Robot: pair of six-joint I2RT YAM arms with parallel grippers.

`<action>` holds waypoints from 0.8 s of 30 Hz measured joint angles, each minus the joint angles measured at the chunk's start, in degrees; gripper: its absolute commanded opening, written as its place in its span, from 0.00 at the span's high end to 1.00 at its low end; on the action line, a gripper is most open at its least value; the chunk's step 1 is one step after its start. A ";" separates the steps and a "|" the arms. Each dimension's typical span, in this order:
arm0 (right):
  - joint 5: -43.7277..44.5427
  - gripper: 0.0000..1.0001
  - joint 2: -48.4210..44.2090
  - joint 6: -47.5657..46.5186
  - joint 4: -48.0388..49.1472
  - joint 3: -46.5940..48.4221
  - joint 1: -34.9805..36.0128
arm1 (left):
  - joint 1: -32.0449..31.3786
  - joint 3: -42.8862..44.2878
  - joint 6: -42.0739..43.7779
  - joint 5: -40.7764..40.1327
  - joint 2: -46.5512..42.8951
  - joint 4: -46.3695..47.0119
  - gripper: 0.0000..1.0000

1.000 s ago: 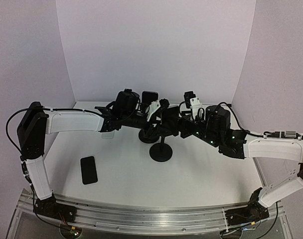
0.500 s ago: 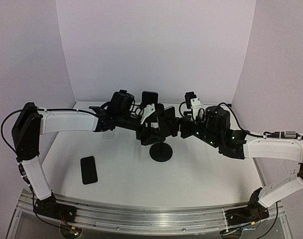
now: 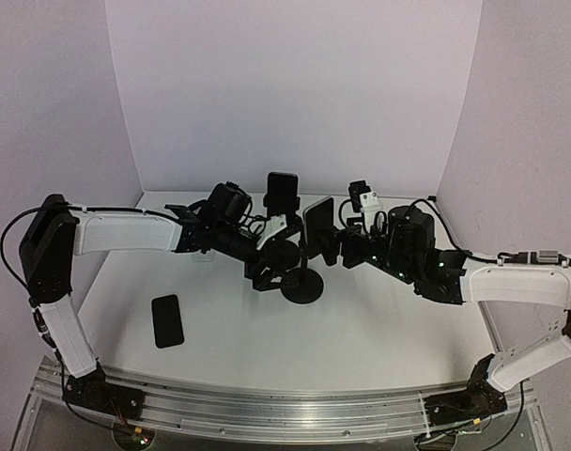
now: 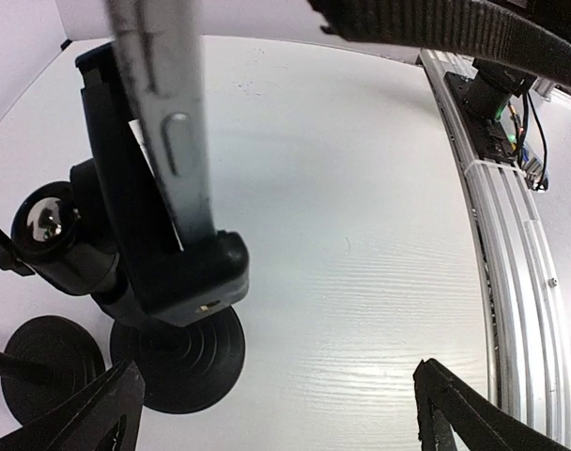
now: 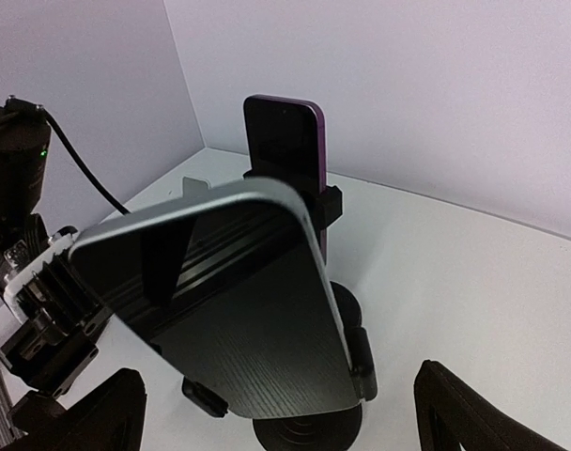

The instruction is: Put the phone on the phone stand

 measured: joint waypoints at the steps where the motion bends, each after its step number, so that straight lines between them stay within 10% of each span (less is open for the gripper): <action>1: -0.09 0.02 0.00 0.11 -0.02 0.00 0.00 | 0.11 0.03 -0.01 0.10 0.00 -0.43 0.01; 12: -2.32 0.03 0.05 1.95 3.22 -8.73 0.00 | 3.38 -0.04 -1.62 0.90 -0.56 -2.62 0.01; 24: -4.91 0.05 22.48 -4.94 38.76 -17.95 0.06 | 6.72 -4.53 -4.09 -0.19 -5.94 -3.06 0.02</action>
